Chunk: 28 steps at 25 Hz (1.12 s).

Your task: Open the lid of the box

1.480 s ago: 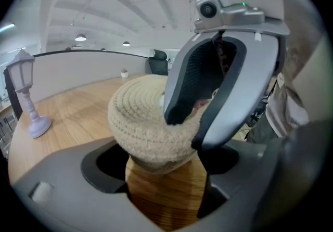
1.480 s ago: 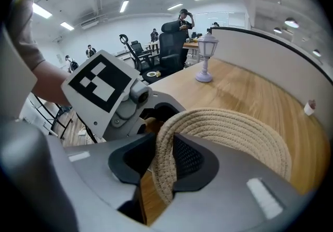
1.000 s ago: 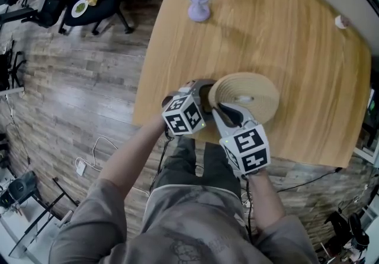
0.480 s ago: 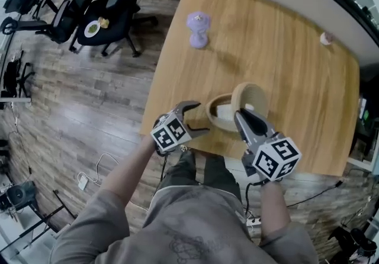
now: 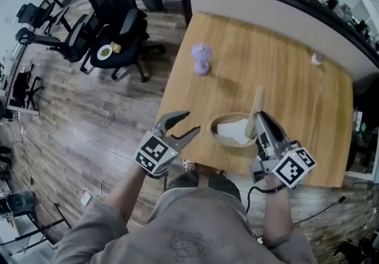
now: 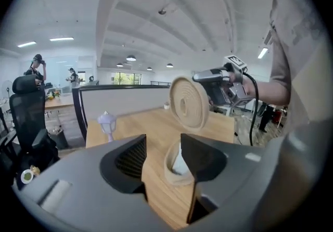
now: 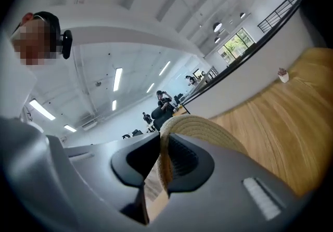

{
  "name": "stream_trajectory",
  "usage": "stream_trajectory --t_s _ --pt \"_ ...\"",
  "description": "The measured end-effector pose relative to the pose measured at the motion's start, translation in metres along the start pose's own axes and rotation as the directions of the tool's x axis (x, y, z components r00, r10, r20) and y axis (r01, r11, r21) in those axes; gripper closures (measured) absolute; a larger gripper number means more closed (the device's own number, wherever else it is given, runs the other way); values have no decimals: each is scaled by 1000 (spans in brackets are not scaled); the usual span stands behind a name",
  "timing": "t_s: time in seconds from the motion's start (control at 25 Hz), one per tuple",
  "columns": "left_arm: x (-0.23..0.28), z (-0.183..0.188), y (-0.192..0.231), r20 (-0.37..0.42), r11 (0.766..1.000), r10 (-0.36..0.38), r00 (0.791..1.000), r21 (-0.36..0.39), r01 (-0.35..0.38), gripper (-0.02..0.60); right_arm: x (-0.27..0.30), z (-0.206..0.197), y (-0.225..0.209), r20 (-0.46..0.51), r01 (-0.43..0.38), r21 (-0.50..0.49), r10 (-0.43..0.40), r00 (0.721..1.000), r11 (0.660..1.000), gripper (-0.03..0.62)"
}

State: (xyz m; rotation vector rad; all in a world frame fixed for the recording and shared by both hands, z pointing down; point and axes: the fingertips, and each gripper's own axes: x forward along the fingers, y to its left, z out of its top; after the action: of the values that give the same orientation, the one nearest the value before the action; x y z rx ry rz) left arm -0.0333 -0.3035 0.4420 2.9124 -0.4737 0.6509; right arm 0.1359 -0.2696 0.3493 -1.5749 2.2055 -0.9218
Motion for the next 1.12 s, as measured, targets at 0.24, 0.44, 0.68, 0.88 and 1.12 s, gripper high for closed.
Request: stream_trajectory --t_s 0.24,0.44,0.68,0.88,1.12 --pt "-31 95 12 201 998 55 978 5 -57 407 -17 64 45 146 -21 -99 35 989 995 534" --pt "-67 165 22 364 987 154 918 -24 -156 443 -40 110 79 255 9 -236 53 965 972 533" --pt "-99 207 20 413 954 240 878 66 -291 488 -67 137 114 348 88 -387 57 936 918 533" --pt "-108 218 6 422 937 244 873 129 -324 503 -90 147 132 455 193 -466 46 890 864 533" --pt "-116 221 -6 403 897 297 866 193 -397 580 -106 147 142 491 231 -494 50 870 838 533"
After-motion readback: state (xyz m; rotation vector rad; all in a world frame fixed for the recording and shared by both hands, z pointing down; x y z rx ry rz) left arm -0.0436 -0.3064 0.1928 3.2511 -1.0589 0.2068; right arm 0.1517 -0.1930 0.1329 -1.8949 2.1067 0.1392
